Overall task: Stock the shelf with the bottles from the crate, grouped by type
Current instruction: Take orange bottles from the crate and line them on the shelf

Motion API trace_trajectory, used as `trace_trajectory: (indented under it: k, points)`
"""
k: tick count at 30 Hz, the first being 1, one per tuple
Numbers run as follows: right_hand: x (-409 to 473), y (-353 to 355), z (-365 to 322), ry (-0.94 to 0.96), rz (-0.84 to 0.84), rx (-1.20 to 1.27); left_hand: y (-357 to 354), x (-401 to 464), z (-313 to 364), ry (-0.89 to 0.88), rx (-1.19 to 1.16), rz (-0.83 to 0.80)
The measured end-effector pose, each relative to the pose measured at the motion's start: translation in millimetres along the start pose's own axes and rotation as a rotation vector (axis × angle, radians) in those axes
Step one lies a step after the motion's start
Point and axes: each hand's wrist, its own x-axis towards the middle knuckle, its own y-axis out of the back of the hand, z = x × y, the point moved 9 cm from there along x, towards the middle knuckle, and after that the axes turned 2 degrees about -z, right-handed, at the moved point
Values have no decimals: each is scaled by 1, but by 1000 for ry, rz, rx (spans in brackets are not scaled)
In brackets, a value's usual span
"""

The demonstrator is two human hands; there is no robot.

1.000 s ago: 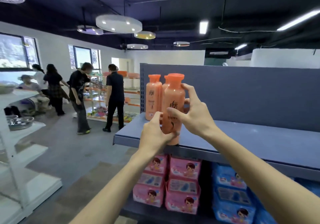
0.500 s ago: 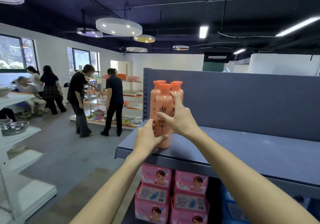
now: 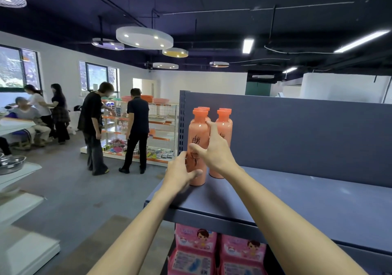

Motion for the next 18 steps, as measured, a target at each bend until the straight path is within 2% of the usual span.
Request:
trace_trajectory:
  k: [18]
  points:
    - [11,-9,0,-14,91,-183,6,22,-16,-87,-66,-70]
